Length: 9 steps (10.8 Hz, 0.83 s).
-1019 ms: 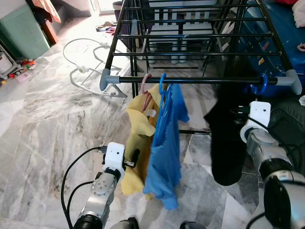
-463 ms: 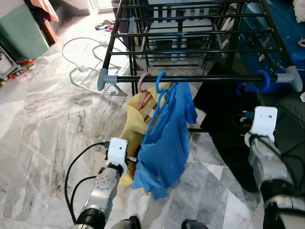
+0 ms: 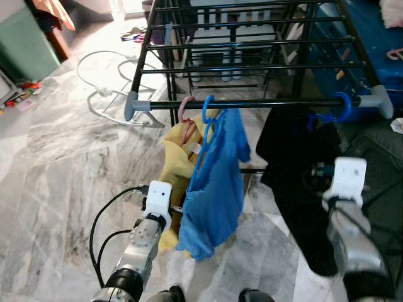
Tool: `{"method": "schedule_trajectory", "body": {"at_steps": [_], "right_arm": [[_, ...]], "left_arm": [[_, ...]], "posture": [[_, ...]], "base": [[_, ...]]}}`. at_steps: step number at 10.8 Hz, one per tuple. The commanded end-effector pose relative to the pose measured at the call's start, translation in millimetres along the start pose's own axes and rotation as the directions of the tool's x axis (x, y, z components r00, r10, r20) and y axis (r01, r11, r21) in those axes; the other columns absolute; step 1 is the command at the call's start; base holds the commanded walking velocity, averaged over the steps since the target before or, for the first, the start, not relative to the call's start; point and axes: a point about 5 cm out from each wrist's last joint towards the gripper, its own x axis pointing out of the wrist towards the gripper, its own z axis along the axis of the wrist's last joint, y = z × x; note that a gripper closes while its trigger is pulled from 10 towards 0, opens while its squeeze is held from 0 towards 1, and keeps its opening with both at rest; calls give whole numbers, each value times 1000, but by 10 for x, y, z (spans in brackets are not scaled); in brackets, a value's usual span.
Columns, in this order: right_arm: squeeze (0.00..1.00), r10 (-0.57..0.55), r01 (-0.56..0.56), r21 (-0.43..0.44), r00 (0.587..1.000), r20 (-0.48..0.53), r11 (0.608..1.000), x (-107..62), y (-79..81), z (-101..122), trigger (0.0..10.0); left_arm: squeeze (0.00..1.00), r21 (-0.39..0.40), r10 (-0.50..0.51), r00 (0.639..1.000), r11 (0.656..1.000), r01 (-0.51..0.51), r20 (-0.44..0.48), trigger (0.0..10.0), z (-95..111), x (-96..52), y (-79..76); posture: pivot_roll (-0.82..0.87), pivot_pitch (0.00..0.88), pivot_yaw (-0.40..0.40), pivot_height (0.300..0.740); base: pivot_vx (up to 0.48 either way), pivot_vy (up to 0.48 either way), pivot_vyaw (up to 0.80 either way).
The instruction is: Hang hanger
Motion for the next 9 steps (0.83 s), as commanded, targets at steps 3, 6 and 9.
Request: {"method": "schedule_trajectory", "body": {"at_steps": [3,6,9], "right_arm": [[1000,25,-21,-41,995,96,999,-139,137,88,10000],[1000,-7,23,-84,982,186,996,-166,150,206,10000],[1000,-3,32,-113,969,245,993,-228,214,254,10000]], "left_arm": [[0,11,13,1000,1000,-13,6,10000,5,10,19],[0,14,25,1000,1000,-25,4,10000,-21,-4,48],[0,28,47,999,999,-47,1,10000,-45,-21,62]], "posture": [[-295,96,88,740],[-280,99,86,740],[-266,95,84,740]], "base": [[0,0,0],[0,0,0],[0,0,0]]}}
